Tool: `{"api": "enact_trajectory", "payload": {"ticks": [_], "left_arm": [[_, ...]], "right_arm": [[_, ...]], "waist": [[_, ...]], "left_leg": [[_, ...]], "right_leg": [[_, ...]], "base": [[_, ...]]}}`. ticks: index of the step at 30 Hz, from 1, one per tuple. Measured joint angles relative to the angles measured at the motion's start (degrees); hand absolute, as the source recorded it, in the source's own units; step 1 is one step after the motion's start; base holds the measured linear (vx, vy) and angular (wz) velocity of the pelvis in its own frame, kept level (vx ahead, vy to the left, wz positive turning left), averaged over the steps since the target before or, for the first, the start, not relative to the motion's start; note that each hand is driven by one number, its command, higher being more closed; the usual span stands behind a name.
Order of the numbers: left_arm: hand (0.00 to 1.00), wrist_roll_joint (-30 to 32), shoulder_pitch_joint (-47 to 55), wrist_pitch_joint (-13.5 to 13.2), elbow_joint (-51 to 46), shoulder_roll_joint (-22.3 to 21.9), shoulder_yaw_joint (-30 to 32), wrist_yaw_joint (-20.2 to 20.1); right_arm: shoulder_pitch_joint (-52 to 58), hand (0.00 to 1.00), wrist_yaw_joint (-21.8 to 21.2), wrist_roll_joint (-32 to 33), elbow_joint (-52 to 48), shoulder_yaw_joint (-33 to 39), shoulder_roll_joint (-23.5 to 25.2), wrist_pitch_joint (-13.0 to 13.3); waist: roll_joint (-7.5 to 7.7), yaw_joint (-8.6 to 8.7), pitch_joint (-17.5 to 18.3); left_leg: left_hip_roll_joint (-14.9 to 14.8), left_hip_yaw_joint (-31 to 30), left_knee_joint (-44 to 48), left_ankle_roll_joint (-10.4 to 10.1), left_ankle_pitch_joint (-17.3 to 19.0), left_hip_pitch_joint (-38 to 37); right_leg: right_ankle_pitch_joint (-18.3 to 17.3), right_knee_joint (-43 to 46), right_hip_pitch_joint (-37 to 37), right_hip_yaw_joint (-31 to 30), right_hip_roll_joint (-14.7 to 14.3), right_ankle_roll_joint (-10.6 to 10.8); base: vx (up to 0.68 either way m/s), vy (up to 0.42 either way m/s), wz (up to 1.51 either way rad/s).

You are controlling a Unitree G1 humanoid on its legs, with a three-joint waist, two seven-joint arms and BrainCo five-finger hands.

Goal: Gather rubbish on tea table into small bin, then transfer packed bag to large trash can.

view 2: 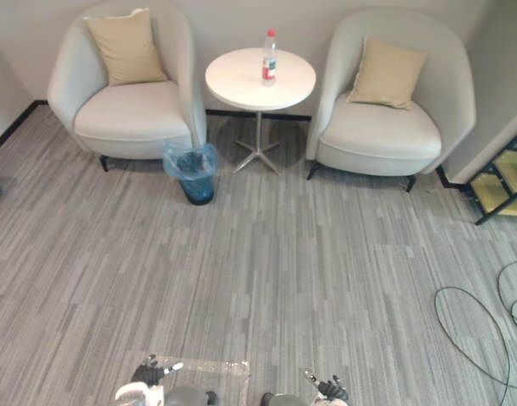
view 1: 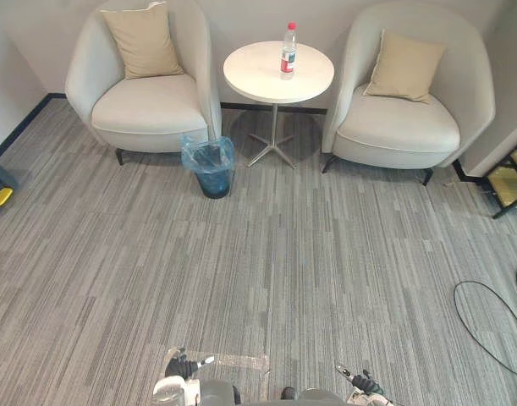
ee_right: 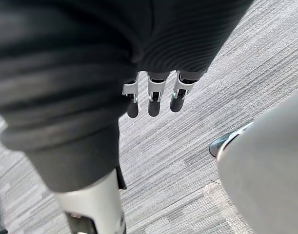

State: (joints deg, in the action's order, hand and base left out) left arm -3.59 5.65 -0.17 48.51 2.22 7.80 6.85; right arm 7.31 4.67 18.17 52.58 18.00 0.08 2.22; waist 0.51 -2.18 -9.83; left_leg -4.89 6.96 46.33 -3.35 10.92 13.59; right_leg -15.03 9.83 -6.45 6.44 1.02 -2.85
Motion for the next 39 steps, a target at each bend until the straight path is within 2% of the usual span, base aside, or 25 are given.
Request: {"api": "enact_trajectory", "payload": {"ticks": [2,4,7,8,9,11,12,13,14,15,16,17,19,21,23,25,26,27,29,32,33,34,35,37,39], "left_arm": [[0.00,0.00,-0.07,-0.05,-0.28,-0.12,0.10,-0.06],[0.00,-0.07,-0.11,-0.24,-0.46,-0.12,0.01,-0.10],[0.00,-0.08,-0.29,-0.34,-0.34,-0.39,-1.41,-0.39],[0.00,-0.49,-0.62,-0.53,0.50,-0.71,-1.69,-0.45],[0.00,-0.43,-1.13,-0.52,0.70,-0.09,-2.01,-0.45],[0.00,-0.25,-2.16,-0.28,1.87,0.90,-2.22,-0.51],[0.00,-0.46,-2.16,-0.25,2.17,1.09,-2.09,-0.47],[0.00,-0.39,-2.15,-0.21,2.66,1.26,-2.13,-0.33],[0.00,-0.38,-2.03,0.15,3.23,1.49,-2.30,-0.34],[0.00,-0.36,-1.99,0.51,3.72,1.67,-2.67,-0.33],[0.00,-0.22,-2.04,0.73,4.10,1.79,-3.62,-0.36],[0.00,-0.18,-2.16,0.73,4.10,1.74,-4.23,-0.35],[0.00,-0.18,-3.13,0.72,4.29,1.50,-5.05,-0.43],[0.00,-0.18,-3.41,0.74,4.75,0.89,-5.35,-0.49],[0.00,-0.17,-3.43,0.77,5.45,0.81,-5.29,-0.51],[0.00,-0.06,-3.29,0.68,5.50,1.15,-5.26,-0.59],[0.00,0.03,-3.14,0.61,5.49,1.69,-5.16,-0.59],[0.00,0.03,-3.77,0.61,6.64,0.76,-4.29,-0.49],[0.00,0.07,-3.47,0.66,7.24,-0.21,-3.80,-0.84],[0.00,0.07,-3.44,0.62,6.29,-1.10,-1.90,-0.84],[0.00,0.07,-3.41,0.62,5.43,-1.44,-0.78,-0.89],[0.00,0.07,-3.37,0.62,4.21,-2.25,0.16,-0.89],[0.00,0.06,-3.31,0.54,3.59,-2.04,0.18,-0.85],[0.00,0.03,-3.20,0.53,1.83,-2.19,-0.01,-0.96],[0.00,0.00,-3.38,0.42,0.80,-2.39,-0.05,-0.95]], "right_arm": [[-1.02,0.00,0.01,0.01,0.09,-0.20,-0.37,-0.01],[-3.19,0.00,-0.01,0.05,0.15,-0.20,-0.89,0.04],[-5.14,0.00,-0.06,-0.09,1.12,-0.59,-2.40,0.04],[-5.97,0.00,-0.10,-0.14,2.53,-1.27,-2.63,0.03],[-6.62,0.00,-0.11,-0.13,3.10,-1.87,-2.13,-0.14],[-6.43,0.00,-0.92,-0.53,3.01,-2.97,-1.83,-0.20],[-6.10,0.00,-1.12,-0.85,3.02,-2.87,-1.87,-0.25],[-6.09,0.00,-1.37,-2.06,3.26,-2.70,-1.99,-0.24],[-6.14,0.00,-1.66,-2.53,3.43,-2.82,-1.96,-0.24],[-5.98,0.00,-1.82,-2.63,3.49,-2.89,-1.87,-0.23],[-5.25,0.00,-2.04,-3.52,3.10,-3.00,-1.82,-0.24],[-4.66,0.00,-2.09,-4.21,2.80,-3.03,-1.82,-0.23],[-3.84,0.00,-2.32,-4.74,2.36,-2.95,-1.81,-0.38],[-3.32,0.00,-2.40,-4.66,2.34,-2.40,-2.00,-0.52],[-3.95,0.00,-2.45,-4.66,2.31,-2.42,-2.18,-0.46],[-3.82,0.00,-2.45,-4.70,2.50,-2.44,-2.06,-0.48],[-3.40,0.00,-2.44,-4.71,2.91,-2.42,-1.82,-0.47],[-4.50,0.00,-2.51,-4.63,3.62,-1.62,-2.60,-0.51],[-5.03,0.00,-2.31,-4.71,3.90,0.06,-3.13,-0.46],[-4.87,0.00,-2.24,-4.47,4.30,0.97,-2.49,-0.47],[-4.55,0.00,-2.20,-4.45,4.10,0.60,-2.46,-0.49],[-3.79,0.00,-2.09,-4.42,3.12,-0.70,-2.38,-0.56],[-3.51,0.00,-2.04,-4.40,2.04,-1.65,-2.16,-0.51],[-3.67,0.00,-1.86,-4.03,1.97,-2.50,-2.16,-0.51],[-4.11,0.00,-1.76,-3.99,2.09,-2.47,-2.09,-0.56]], "waist": [[-0.12,-0.04,0.09],[0.05,-0.39,0.10],[-0.92,-1.64,0.25],[-1.24,-1.96,0.19],[-0.47,-1.99,0.45],[1.00,-1.85,0.62],[1.51,-1.86,0.58],[1.81,-1.83,0.37],[1.69,-1.50,0.16],[1.60,-1.13,0.10],[1.47,-0.58,-0.04],[1.42,-0.38,-0.07],[0.90,0.27,-0.58],[0.79,1.64,-0.89],[0.30,2.45,-1.20],[0.70,2.61,-0.99],[2.58,2.68,-0.81],[0.64,2.18,-1.97],[-1.55,2.13,-1.69],[-2.30,2.12,-1.74],[-2.49,2.08,-1.77],[-2.55,1.73,-1.85],[-2.14,1.33,-2.11],[-2.03,0.62,-2.18],[-1.90,-0.36,-2.19]], "left_leg": [[-0.30,1.73,-0.65,0.73,3.89,2.53],[1.56,2.49,-9.85,0.73,3.71,5.53],[4.69,2.29,-31.33,-0.22,-4.91,6.13],[4.66,1.52,-33.73,1.13,-12.13,5.09],[5.49,2.16,-34.04,2.08,-11.01,4.42],[6.11,4.16,-31.19,4.85,-8.08,3.74],[6.54,4.78,-31.01,5.33,-6.74,2.26],[6.77,5.62,-31.26,5.86,-5.00,-0.67],[6.72,6.22,-31.93,6.14,-3.06,-4.64],[6.79,6.29,-32.54,6.27,-1.95,-7.36],[7.10,6.06,-34.36,6.28,-1.11,-12.29],[7.29,5.81,-35.62,6.34,-1.05,-14.29],[7.39,4.19,-39.74,6.45,-0.91,-20.02],[7.04,2.98,-41.45,6.48,-0.90,-23.84],[5.28,1.19,-41.25,6.39,-0.82,-25.97],[4.20,-0.85,-41.12,4.70,0.26,-27.12],[5.15,-2.98,-41.09,2.94,2.27,-27.83],[3.48,-4.61,-40.71,1.42,5.24,-29.37],[1.28,-5.86,-37.76,0.71,6.73,-28.50],[-1.25,-7.55,-21.33,0.23,6.56,-21.74],[-2.42,-7.73,-11.34,-1.61,4.60,-17.21],[-3.90,-7.57,-1.28,-2.05,-0.93,-13.00],[-4.87,-7.12,4.19,-1.82,-3.00,-10.51],[-6.37,-2.93,9.97,-0.91,0.28,-4.86],[-5.70,0.99,5.88,0.29,3.13,-1.14]], "right_leg": [[-1.04,-0.22,-1.80,-1.32,0.89,-0.32],[-1.43,-1.32,-2.33,-2.98,2.66,-0.56],[-1.29,-5.00,-4.83,-6.07,4.33,-0.32],[-1.41,-5.06,-5.50,-8.07,4.21,-0.14],[-1.17,-4.21,-5.22,-9.11,4.94,-0.42],[0.12,4.62,-1.61,-12.65,6.16,1.99],[0.58,8.67,-0.75,-13.94,6.35,3.81],[2.55,17.35,2.00,-15.04,6.34,9.96],[6.89,28.28,5.61,-16.17,5.90,18.58],[8.32,35.26,7.61,-16.30,5.65,18.83],[7.89,45.62,11.64,-13.22,6.56,18.31],[7.29,48.75,13.54,-10.96,7.37,17.10],[3.84,51.71,18.46,-4.46,9.17,11.40],[0.59,46.15,21.67,0.01,9.95,8.59],[0.26,33.99,23.28,2.48,8.04,6.85],[6.04,18.06,23.27,0.28,5.21,5.84],[14.21,9.80,22.43,-2.72,5.01,5.26],[13.37,12.84,23.05,-2.42,3.50,3.91],[9.46,13.04,22.64,-1.87,1.51,3.20],[7.46,10.23,18.90,0.44,-0.11,1.67],[6.80,9.06,16.75,1.73,-0.78,1.04],[5.93,7.89,13.93,2.42,-1.53,0.32],[5.40,7.21,12.12,2.37,-1.79,-0.33],[4.53,4.95,8.03,2.33,-1.81,-1.14],[4.52,2.19,5.26,2.08,-0.88,-0.96]], "base": [[0.26,0.008,-0.30],[0.27,0.063,-0.43],[0.42,0.175,-0.57],[0.39,0.194,-0.53],[0.47,0.229,-0.47],[0.51,0.231,-0.24],[0.58,0.242,-0.34],[0.57,0.224,-0.47],[0.46,0.182,-0.43],[0.42,0.160,-0.28],[0.32,0.104,-0.05],[0.39,0.095,0.12],[0.42,0.036,0.29],[0.36,-0.051,0.38],[0.38,-0.159,0.46],[0.37,-0.220,0.58],[0.38,-0.262,0.42],[0.36,-0.247,0.28],[0.26,-0.197,0.05],[0.32,-0.237,0.24],[0.28,-0.182,0.33],[0.35,-0.180,0.27],[0.29,-0.121,0.18],[0.28,-0.064,0.07],[0.28,-0.004,-0.11]]}}
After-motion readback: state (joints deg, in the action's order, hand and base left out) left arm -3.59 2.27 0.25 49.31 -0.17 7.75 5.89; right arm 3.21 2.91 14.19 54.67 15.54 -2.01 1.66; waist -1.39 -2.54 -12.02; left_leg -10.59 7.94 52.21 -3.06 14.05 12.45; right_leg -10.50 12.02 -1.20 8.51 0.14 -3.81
